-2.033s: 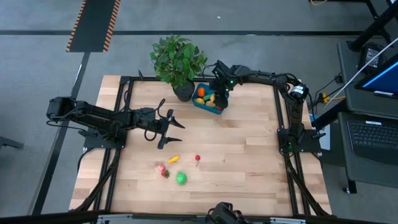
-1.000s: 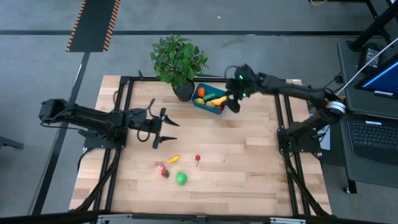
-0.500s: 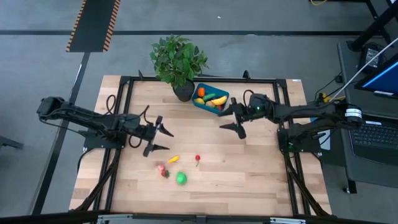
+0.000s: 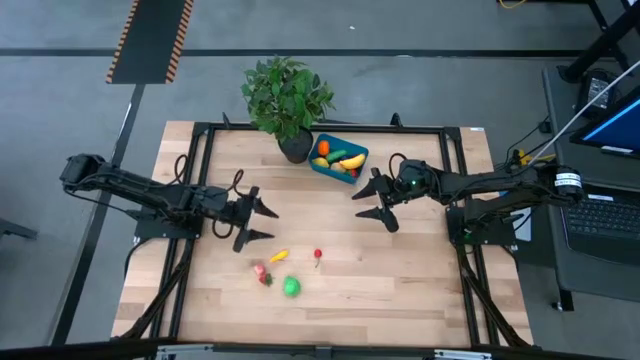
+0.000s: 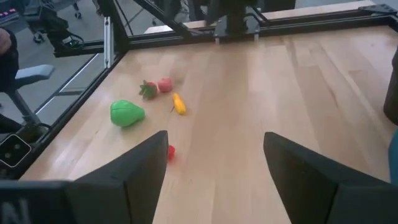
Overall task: Pick and placing Produce into tupperware
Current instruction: Put the yellow corn into the blue container
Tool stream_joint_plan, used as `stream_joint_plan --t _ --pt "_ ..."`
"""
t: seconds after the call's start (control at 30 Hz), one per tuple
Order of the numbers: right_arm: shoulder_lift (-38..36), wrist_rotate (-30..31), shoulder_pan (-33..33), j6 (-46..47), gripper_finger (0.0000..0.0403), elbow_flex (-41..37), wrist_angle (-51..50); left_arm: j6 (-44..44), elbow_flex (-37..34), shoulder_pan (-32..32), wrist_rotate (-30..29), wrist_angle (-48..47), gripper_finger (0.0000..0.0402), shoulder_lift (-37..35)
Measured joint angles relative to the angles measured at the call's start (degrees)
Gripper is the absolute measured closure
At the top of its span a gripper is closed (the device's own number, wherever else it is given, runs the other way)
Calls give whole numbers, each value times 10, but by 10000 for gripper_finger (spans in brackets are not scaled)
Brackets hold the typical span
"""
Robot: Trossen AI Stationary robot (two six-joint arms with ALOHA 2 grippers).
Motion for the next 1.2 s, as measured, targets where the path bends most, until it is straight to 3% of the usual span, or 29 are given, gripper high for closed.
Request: stream_joint_plan --t 0.33,0.4,0.63,0.9,1.2 --pt "0 0 0 -14 137 0 -19 -7 32 -35 -46 -45 144 0" --pt "0 0 0 -15 137 0 -30 -11 44 -53 -81 -66 146 1" --pt "0 0 0 -15 137 0 -39 -145 100 -116 -156 -211 146 29" --pt "0 1 0 -14 137 0 -40 -179 173 -166 -177 -250 146 124" --pt "0 0 0 -13 137 0 -44 -303 298 -205 -210 -390 147 273"
